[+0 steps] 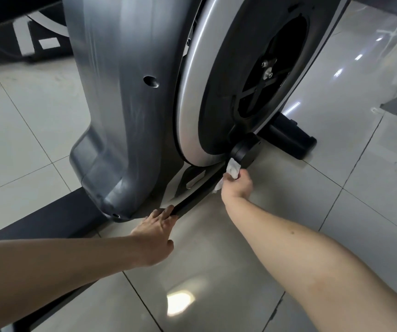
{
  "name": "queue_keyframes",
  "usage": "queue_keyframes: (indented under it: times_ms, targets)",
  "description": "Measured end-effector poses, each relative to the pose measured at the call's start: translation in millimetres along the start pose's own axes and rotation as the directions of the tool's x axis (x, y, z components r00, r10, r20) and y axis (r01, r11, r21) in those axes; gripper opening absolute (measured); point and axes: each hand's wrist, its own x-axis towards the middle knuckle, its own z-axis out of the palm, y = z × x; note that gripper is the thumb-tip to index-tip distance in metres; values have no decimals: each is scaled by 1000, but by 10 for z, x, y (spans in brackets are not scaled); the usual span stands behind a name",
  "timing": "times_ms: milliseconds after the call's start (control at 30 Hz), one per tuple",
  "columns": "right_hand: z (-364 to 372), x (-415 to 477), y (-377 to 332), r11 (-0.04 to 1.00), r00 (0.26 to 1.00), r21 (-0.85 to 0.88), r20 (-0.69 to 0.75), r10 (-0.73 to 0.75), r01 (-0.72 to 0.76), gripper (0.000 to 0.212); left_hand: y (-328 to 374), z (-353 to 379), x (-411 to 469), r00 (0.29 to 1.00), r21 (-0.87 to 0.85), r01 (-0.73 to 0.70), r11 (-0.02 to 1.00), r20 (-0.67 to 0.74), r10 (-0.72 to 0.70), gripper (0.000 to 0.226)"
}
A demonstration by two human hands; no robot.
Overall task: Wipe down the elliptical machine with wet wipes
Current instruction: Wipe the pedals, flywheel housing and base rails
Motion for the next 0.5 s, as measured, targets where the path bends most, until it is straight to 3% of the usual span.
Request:
queue_keyframes:
  times_ms: [67,167,300,500]
  targets:
    - [41,-35,-6,998,996,-17,64,-57,58,8,-25,26,36,1000,-7,-5,1000,-5,5,64]
    - [122,-13,10,999,986,-29,164,-10,15,35,-55,63,78,1000,-18,-12,1000,-15,11,66]
    - [57,54,3,997,985,-81,170,17,-3,11,-53,84,94,999,-32,-21,999,-34,20,65]
    - [219,218,-112,928,926,55,110,362,-369,48,-173,61,24,998,-94,-17,995,-54,12,67]
